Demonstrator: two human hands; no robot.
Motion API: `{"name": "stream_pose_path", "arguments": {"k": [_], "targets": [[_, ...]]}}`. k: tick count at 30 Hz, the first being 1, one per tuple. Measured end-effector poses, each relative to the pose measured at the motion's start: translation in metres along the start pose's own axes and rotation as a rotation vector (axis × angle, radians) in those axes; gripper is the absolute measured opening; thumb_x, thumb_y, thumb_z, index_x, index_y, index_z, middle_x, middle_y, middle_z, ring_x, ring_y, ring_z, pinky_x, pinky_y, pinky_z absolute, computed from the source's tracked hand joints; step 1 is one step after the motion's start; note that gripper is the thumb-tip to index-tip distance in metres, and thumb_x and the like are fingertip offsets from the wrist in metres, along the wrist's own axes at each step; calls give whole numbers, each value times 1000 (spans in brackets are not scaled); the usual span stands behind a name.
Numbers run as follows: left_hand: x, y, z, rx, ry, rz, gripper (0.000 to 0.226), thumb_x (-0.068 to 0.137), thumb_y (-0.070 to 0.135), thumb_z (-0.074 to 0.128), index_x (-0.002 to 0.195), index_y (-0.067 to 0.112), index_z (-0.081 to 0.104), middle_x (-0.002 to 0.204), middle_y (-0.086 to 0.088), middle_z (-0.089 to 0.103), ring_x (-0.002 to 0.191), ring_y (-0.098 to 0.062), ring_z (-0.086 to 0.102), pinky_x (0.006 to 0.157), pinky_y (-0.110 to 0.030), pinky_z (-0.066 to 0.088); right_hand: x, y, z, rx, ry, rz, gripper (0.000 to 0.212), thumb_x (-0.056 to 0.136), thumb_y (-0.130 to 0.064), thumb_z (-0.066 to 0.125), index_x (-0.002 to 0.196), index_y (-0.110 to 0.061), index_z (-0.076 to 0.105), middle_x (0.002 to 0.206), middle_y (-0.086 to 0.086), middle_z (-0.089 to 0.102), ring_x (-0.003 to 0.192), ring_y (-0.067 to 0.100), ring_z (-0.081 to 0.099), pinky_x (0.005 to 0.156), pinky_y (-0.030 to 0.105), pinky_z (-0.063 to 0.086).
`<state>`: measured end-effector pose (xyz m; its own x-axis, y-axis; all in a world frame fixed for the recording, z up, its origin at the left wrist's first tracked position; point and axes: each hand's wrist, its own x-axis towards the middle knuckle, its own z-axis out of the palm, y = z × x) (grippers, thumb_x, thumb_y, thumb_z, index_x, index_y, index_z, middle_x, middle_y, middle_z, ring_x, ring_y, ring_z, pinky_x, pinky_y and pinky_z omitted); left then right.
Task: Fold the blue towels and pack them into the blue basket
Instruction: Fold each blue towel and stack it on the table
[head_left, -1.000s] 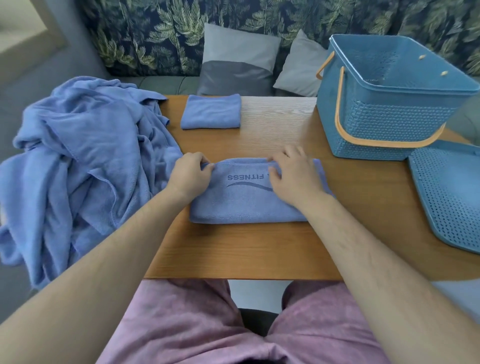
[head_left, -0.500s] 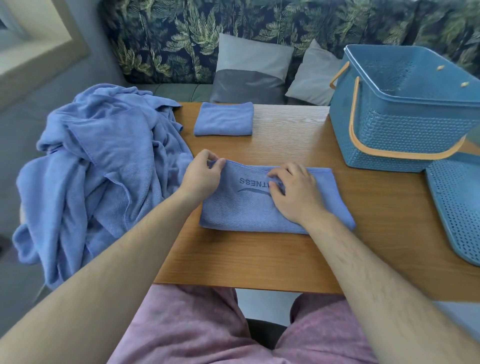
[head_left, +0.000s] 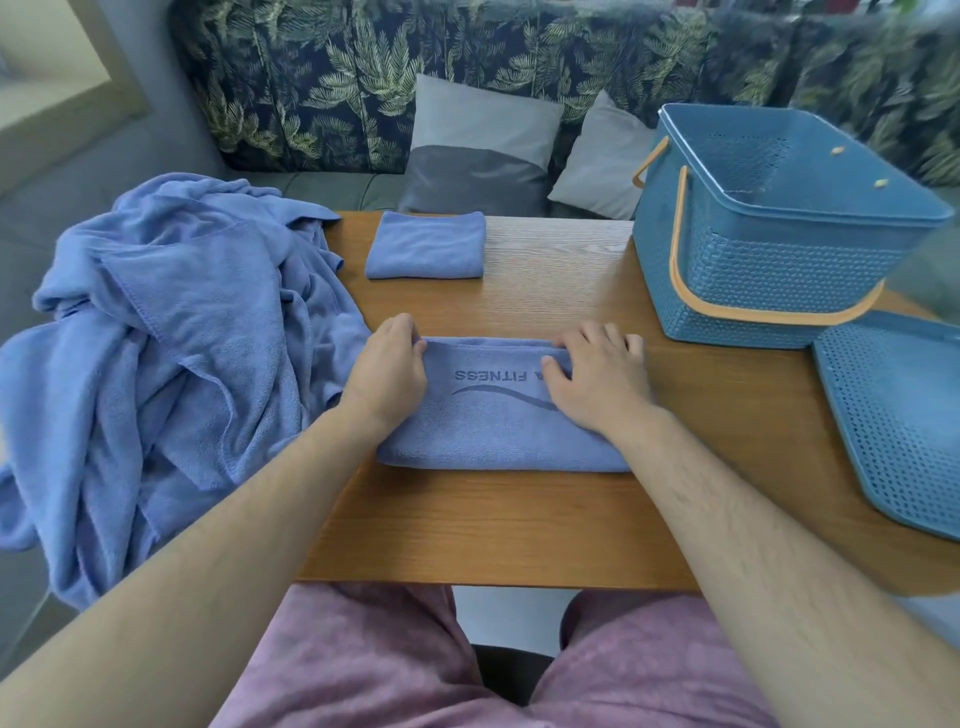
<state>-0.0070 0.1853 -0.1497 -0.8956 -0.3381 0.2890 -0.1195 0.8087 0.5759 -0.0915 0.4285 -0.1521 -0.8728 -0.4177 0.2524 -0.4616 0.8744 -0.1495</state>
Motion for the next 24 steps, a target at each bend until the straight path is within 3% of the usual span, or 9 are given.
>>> {"name": "stream_pose_path", "arguments": {"k": [5,9,14,17,20,22,24], "targets": [[5,-6,2,-15,20,-28,12,101,17,50,92,9,51,91,-6,59,86,-25,54,74,-36,40,5,45,-14,-19,-46,125,28,91,-46,42,100,-25,59,108,-3,60,108,23,49,91,41,28],[11,-4,4,69,42,1,13,101,21,52,95,10,56,92,-5,63,85,-23,57,74,-36,43,-3,59,-12,225,-16,244,14,91,-36,51,89,-23,55,95,-3,56,100,28,56,90,41,40],[21,-4,5,115,53,-30,15,103,26,48,99,12,54,91,-5,64,84,-26,57,71,-34,36,-1,61,-19,326,5,320,13,97,-34,51,94,-22,53,88,-1,64,82,27,59,70,38,48],[25,-4,6,123,10,-54,16,102,27,50,102,11,54,96,-10,66,91,-32,59,73,-36,40,4,63,-19,283,-14,313,16,100,-37,50,100,-22,52,92,2,66,87,32,62,71,39,49],[23,4,3,264,30,-89,26,97,30,58,112,9,57,114,-17,56,107,-38,52,86,-46,44,8,51,-24,140,-44,317,23,100,-36,53,113,-18,51,109,9,65,102,35,62,79,41,46],[17,17,4,369,110,14,32,95,30,61,119,9,60,125,-16,54,116,-38,49,92,-49,41,5,35,-30,-64,22,284,32,100,-33,53,125,-14,51,123,12,59,115,36,56,91,44,42],[9,38,11,300,37,175,38,96,30,59,129,12,61,139,-9,54,130,-33,46,100,-49,39,-1,5,-32,-106,137,180,33,100,-28,49,128,-13,55,129,12,57,119,36,52,96,46,39]]}}
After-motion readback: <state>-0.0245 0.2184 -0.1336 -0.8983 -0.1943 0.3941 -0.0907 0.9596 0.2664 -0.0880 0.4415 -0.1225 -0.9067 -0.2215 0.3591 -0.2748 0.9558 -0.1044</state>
